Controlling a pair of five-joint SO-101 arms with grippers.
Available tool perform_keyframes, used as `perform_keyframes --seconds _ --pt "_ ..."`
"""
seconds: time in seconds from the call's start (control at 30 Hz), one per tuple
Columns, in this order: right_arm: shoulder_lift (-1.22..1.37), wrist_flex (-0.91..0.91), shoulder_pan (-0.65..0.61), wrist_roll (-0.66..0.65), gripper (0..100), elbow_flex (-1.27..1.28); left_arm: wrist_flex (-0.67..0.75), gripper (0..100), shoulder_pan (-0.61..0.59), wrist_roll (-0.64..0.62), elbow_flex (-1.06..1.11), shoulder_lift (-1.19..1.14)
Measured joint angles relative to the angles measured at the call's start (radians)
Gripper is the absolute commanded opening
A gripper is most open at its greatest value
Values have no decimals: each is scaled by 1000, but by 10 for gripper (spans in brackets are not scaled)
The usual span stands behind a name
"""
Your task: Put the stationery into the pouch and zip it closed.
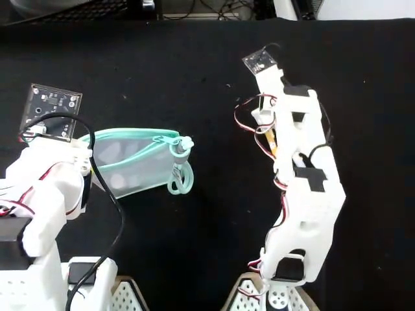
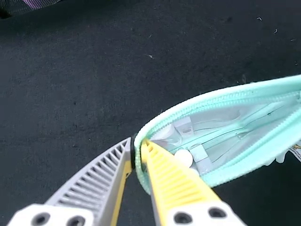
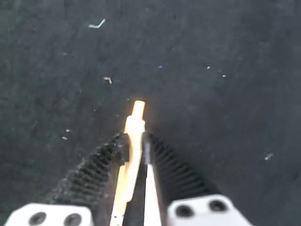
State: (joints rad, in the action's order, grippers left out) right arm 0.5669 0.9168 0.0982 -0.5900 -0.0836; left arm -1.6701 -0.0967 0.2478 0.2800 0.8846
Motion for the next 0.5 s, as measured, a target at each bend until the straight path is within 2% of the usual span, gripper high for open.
perform_keyframes --seconds 0.3,0.4,0.5 --pt "28 21 -6 -74 147 -6 0 33 0 0 0 0" --pt "28 21 -11 -94 25 -6 0 33 0 0 0 0" --pt "28 21 -11 -98 10 -9 0 33 0 0 0 0"
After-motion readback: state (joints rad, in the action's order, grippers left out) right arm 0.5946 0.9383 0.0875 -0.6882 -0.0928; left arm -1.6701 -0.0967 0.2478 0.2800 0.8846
